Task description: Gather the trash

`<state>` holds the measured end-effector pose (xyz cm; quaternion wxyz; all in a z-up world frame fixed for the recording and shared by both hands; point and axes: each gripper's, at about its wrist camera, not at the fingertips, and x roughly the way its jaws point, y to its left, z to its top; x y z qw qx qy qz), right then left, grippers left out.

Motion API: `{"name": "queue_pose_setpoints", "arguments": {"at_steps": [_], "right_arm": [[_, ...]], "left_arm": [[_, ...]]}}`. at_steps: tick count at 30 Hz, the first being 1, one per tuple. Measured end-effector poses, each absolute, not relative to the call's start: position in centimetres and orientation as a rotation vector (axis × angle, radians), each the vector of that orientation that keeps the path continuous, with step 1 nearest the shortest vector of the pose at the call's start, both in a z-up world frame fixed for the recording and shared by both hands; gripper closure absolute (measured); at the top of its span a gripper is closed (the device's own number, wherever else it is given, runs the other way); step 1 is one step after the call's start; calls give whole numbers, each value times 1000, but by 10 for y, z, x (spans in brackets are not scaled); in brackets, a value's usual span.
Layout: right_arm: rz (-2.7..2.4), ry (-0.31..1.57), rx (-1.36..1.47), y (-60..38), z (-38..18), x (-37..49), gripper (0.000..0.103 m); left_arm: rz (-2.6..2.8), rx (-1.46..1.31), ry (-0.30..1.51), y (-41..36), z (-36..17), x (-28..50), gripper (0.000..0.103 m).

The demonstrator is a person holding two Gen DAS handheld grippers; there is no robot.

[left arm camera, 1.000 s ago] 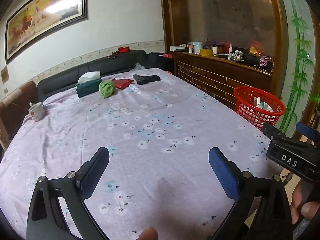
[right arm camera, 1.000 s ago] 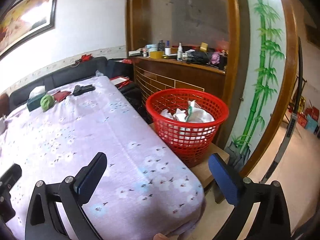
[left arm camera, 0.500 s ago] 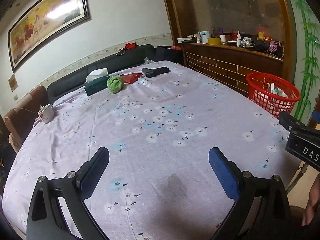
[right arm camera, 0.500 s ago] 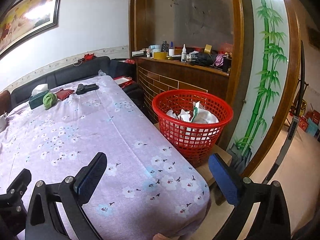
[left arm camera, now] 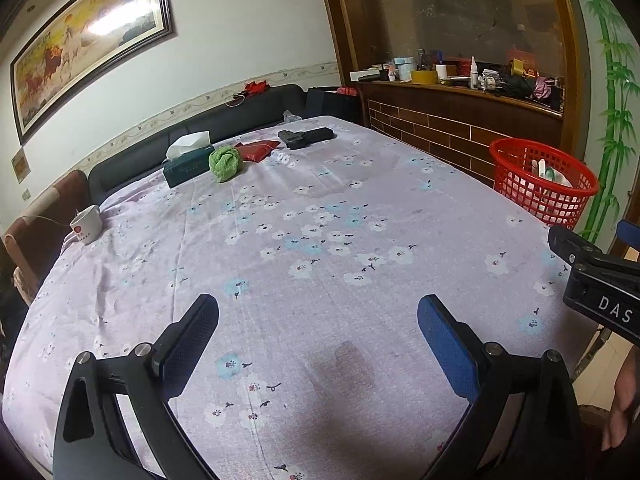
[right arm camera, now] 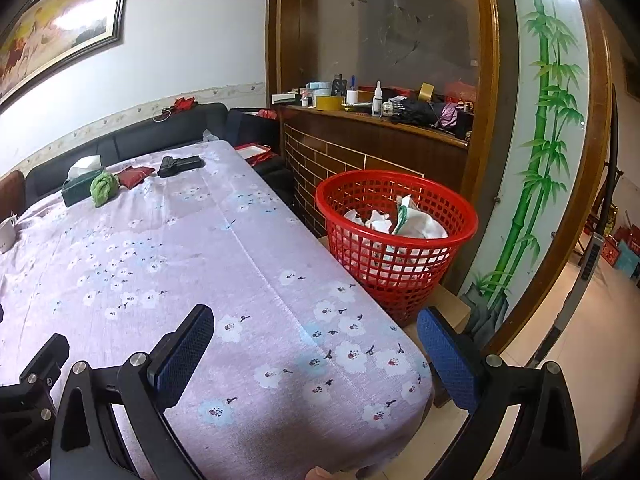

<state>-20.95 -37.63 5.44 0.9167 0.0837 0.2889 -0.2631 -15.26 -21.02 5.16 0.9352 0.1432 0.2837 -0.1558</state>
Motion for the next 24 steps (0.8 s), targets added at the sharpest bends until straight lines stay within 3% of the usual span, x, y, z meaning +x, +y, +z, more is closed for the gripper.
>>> {"name": "queue_pose_setpoints", "arguments": {"at_steps": [24], "right_arm": [[-531,622,183,-374,49,-204,0]], "left_arm": [[-321,305,585,-209,46,-152,4]]}}
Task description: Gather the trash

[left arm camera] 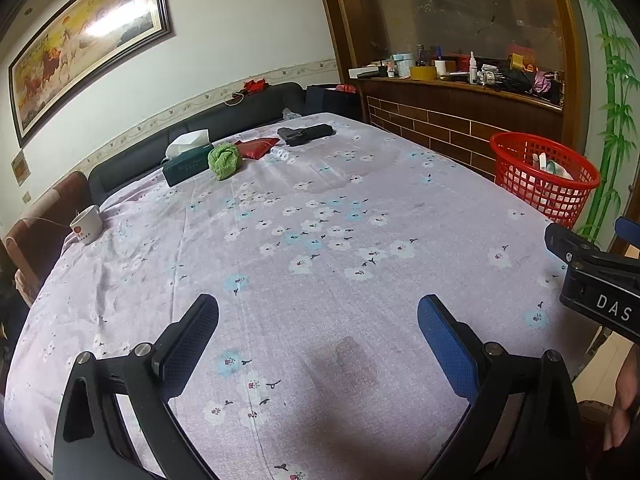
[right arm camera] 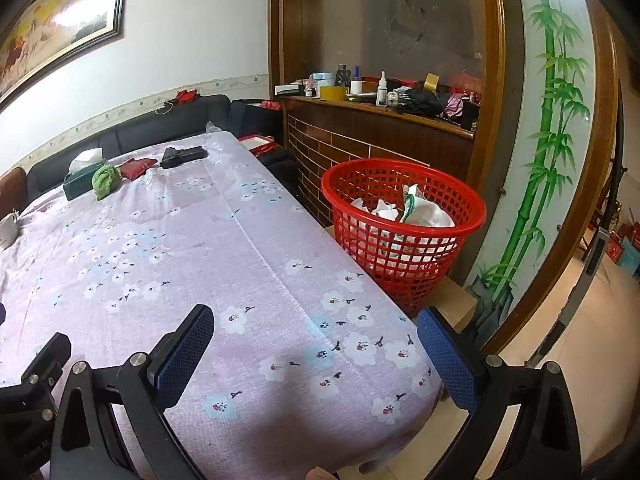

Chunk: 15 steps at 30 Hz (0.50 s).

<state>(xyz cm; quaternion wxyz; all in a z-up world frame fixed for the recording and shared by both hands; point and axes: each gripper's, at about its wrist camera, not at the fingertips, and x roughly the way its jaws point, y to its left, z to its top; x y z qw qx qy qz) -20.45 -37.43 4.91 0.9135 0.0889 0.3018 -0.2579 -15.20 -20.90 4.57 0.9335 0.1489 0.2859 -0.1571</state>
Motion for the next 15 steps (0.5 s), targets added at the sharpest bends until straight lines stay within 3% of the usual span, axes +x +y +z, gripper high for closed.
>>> {"name": "queue_pose_setpoints", "arguments": {"at_steps": [15], "right_arm": [[-523,627,178,-371,49,-202,0]], "left_arm": [[-321,306,589,-210,46,-152,4]]}}
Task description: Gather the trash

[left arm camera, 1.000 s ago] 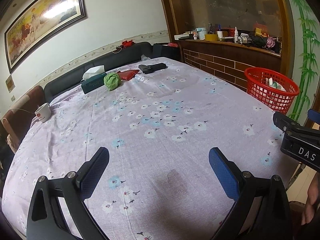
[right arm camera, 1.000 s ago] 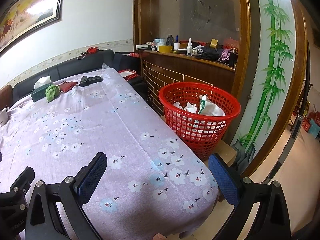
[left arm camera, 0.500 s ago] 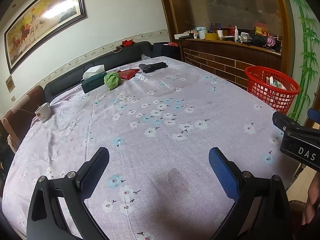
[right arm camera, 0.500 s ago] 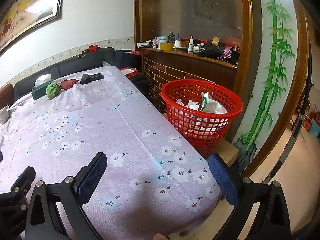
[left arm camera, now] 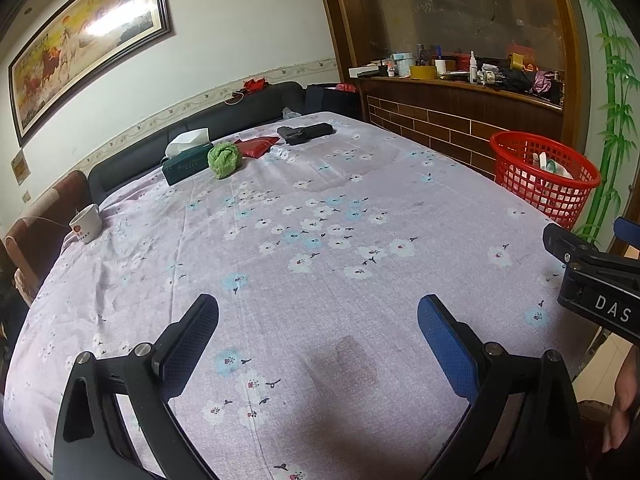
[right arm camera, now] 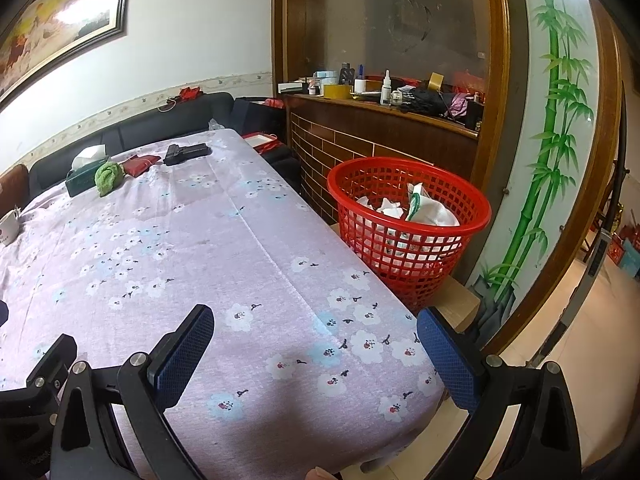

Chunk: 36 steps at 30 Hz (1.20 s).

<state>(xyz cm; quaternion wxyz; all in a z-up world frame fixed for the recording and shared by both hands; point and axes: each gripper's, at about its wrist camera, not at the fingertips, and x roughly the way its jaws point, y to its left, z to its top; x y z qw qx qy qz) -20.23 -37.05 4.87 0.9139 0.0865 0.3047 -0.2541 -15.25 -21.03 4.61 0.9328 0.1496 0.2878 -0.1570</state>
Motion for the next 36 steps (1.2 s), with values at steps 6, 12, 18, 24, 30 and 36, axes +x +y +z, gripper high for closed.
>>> {"name": "queue_pose_setpoints", "arguments": {"at_steps": [6,12,18,24,30,36], "right_arm": [[-528,627,187,-371,49,-203,0],[-528,626,188,-372,49,-204,0],[-527,627,188,-372,49,-204,0],[-526,628,184,-372,49,-203,0],[-526,628,183,-371,49,-203,0],[-525,628,179,-370,50,-202,0]], "left_arm": [[-321,306,589,-210,46,-153,4],[-322,307,589,-211,46,-153,4],[-322,307,589,-211,46,-153,4],[-320,302,591,-210,45,-152,4],[-319,301,591,-208,44,-152,4],[-321,286,604,-201,43,-148,4]]}}
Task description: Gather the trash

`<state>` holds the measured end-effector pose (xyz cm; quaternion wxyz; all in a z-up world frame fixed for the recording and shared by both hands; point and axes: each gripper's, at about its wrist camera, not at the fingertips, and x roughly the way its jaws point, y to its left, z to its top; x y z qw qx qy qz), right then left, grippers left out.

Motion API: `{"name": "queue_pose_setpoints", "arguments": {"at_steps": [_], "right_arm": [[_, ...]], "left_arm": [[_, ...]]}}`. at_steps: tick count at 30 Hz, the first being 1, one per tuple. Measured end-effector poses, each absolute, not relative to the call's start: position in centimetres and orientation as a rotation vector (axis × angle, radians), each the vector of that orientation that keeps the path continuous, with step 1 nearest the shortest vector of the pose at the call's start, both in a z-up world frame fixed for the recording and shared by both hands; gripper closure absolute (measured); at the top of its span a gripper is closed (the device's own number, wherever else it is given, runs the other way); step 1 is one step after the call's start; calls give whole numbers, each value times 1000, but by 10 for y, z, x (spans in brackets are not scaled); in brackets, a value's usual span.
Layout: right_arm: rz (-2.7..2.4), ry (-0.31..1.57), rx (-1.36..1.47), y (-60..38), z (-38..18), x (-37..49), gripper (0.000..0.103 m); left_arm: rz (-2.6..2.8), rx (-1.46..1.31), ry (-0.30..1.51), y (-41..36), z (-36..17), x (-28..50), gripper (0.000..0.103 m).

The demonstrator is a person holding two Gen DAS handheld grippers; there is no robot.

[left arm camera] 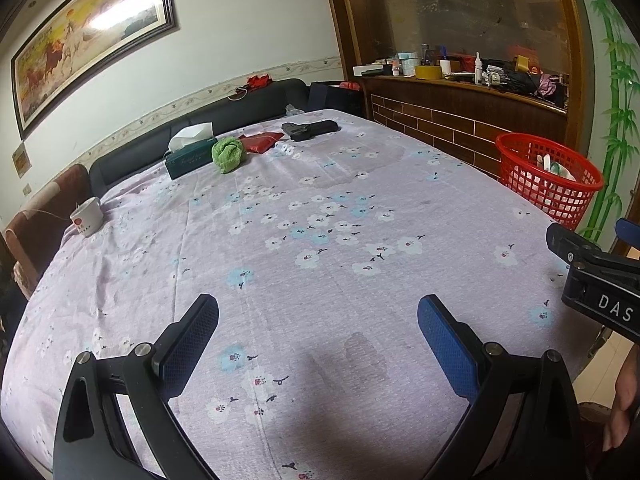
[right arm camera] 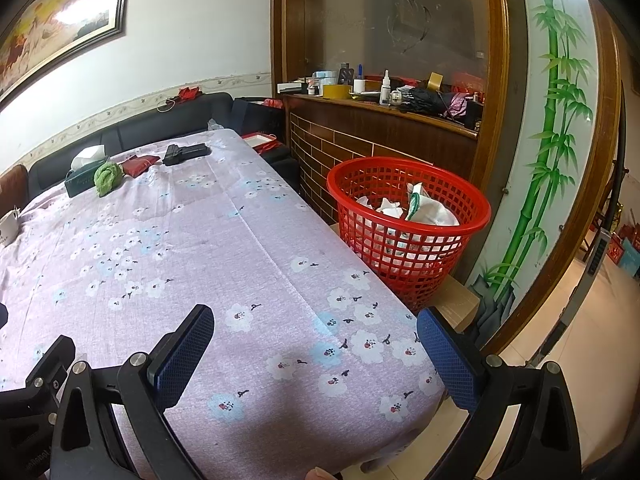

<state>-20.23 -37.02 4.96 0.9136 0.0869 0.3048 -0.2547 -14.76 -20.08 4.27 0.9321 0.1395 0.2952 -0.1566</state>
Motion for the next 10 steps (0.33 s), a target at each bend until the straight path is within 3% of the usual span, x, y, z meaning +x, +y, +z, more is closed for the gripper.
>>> {"name": "queue_pose_setpoints", "arguments": {"at_steps": [10], "right_arm": [[-516,621,159,-365,54,-190,0]], "left_arm": [[-182,76,677,-109,61,-99,4]]}}
